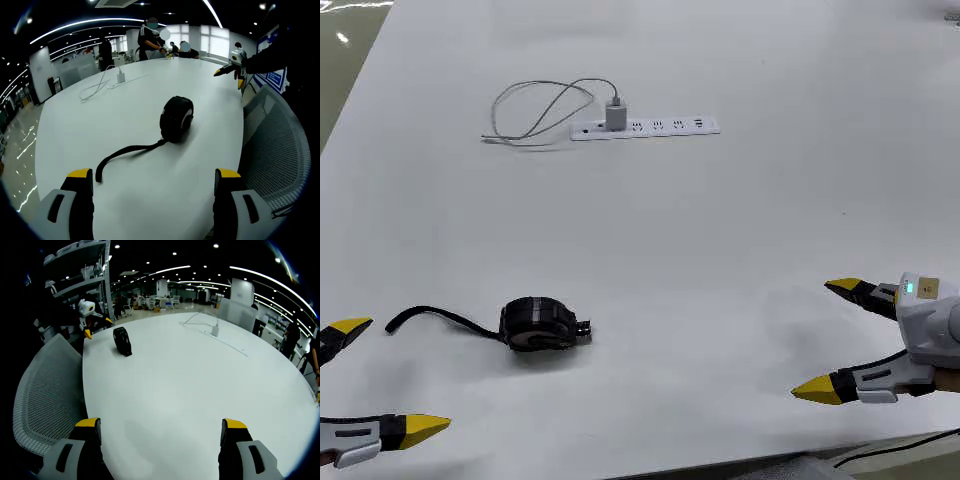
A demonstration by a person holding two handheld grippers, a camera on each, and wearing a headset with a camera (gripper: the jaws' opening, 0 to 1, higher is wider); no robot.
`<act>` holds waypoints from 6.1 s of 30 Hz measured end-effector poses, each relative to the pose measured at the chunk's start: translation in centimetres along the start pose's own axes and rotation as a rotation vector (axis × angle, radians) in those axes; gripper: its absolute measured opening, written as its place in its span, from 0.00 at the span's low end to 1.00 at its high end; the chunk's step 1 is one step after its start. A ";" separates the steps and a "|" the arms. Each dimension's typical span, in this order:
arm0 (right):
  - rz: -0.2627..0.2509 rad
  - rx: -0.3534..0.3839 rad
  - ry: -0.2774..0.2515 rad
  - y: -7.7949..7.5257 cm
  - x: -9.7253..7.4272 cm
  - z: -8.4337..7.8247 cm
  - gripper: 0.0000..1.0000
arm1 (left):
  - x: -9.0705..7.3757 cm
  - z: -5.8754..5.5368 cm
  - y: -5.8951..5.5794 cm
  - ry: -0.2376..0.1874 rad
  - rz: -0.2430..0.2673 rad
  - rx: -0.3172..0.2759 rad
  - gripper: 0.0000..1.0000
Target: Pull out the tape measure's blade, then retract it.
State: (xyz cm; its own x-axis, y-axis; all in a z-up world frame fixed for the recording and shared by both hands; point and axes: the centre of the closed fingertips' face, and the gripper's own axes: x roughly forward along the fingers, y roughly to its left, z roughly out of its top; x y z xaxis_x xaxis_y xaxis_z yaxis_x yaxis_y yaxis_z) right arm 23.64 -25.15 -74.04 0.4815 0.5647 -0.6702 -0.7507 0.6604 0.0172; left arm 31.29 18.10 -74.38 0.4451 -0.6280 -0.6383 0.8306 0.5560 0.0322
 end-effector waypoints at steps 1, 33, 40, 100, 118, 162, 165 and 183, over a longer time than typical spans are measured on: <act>-0.003 0.007 0.006 0.0 0.0 -0.1 0.99 | 0.0 0.1 -0.1 -0.003 -0.005 -0.002 0.99; 0.003 0.014 0.038 0.0 0.1 -0.3 0.99 | 0.3 -0.5 -0.2 0.058 -0.030 0.014 0.99; 0.013 -0.006 0.038 -0.1 0.4 0.5 0.99 | 0.7 0.9 -0.3 0.029 -0.048 -0.012 0.99; 0.109 -0.093 0.007 0.2 4.5 6.3 0.99 | 5.5 7.3 -2.3 0.085 -0.258 0.142 0.99; 0.200 -0.107 0.015 1.7 6.3 8.0 0.99 | 7.9 6.8 -2.5 0.165 -0.288 0.263 0.99; 0.289 -0.169 0.025 4.6 13.7 10.8 0.99 | 11.0 6.0 -4.7 0.219 -0.361 0.345 0.67; 0.295 -0.172 0.028 4.8 14.3 10.9 0.99 | 11.1 6.1 -4.9 0.219 -0.373 0.351 0.65; 0.324 -0.181 0.028 6.2 17.5 12.9 0.99 | 11.9 6.7 -5.5 0.207 -0.398 0.427 0.44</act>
State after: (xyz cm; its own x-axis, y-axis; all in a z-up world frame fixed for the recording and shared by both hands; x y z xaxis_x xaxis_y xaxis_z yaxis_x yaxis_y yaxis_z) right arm 33.31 -4.77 -76.11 0.1956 0.7147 -0.6715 -0.9312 0.3501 0.1015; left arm 34.25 3.92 -76.95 0.0350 -0.5997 -0.7995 0.9992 0.0067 0.0386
